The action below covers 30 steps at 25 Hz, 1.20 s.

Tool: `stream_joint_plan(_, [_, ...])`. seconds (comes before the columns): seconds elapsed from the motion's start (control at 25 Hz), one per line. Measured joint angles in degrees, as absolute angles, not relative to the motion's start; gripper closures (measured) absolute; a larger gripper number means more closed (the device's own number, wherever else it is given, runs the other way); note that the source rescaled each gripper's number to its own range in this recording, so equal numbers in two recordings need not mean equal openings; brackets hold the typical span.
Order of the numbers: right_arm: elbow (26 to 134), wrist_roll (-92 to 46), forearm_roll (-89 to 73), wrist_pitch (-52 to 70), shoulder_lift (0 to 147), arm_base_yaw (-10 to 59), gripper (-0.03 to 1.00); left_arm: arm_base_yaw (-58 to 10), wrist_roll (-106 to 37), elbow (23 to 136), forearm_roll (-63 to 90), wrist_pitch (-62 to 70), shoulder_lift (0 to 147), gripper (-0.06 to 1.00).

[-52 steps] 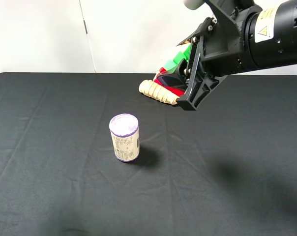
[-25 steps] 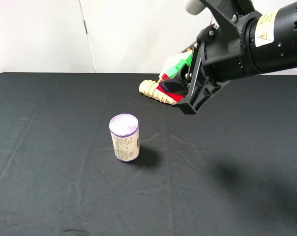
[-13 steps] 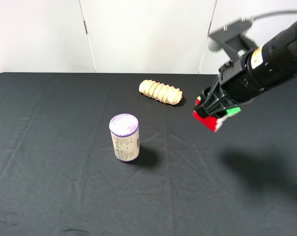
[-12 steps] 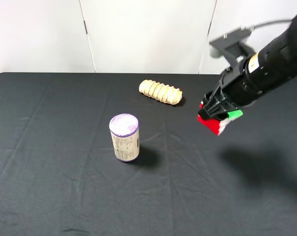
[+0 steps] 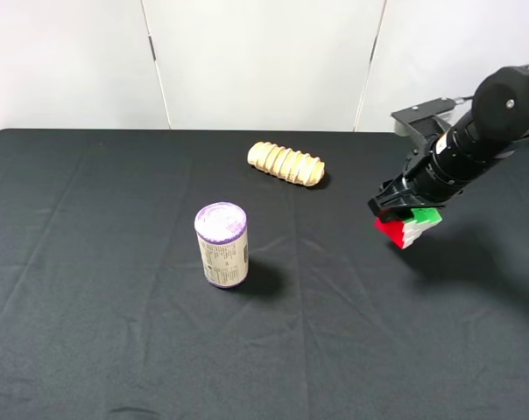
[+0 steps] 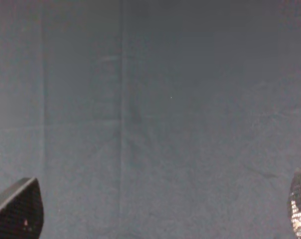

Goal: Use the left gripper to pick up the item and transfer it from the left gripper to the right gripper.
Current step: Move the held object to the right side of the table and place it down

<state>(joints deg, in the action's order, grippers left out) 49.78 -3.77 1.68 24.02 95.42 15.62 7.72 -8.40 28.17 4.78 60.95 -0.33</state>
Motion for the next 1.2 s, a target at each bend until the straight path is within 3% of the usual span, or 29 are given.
stream_joint_plan(0.2, [49.78,-3.77,1.68,21.86,98.12,11.94,0.97,7.72,-8.40,28.17,4.78,60.95,-0.33,0.00])
stream_joint_plan(0.52, [49.78,-3.77,1.68,20.08,98.26,11.49,0.95,7.72,-8.40,28.17,4.78,60.95,-0.33,0.00])
stream_joint_plan(0.56, [49.78,-3.70,1.68,20.08,98.26,11.49,0.77,7.72,-8.40,28.17,4.78,60.95,-0.33,0.00])
stream_joint_plan(0.6, [49.78,-3.40,1.61,20.08,98.26,11.49,0.45,7.72,-8.40,28.17,4.78,60.95,-0.33,0.00])
stream_joint_plan(0.64, [49.78,-3.31,1.50,20.08,98.26,11.49,0.22,7.72,-8.40,28.17,4.78,60.95,-0.33,0.00])
stream_joint_plan(0.68, [49.78,-3.31,1.50,20.08,98.26,11.49,0.13,7.72,-8.40,28.17,4.78,60.95,-0.33,0.00])
stream_joint_plan(0.84, [49.78,-3.17,1.50,20.17,98.26,11.49,-0.02,7.72,-8.40,28.17,4.78,60.95,-0.33,0.00])
stream_joint_plan(1.2, [49.78,-3.12,1.50,23.78,92.76,11.49,-0.03,7.72,-8.40,28.17,4.78,60.95,-0.33,0.00])
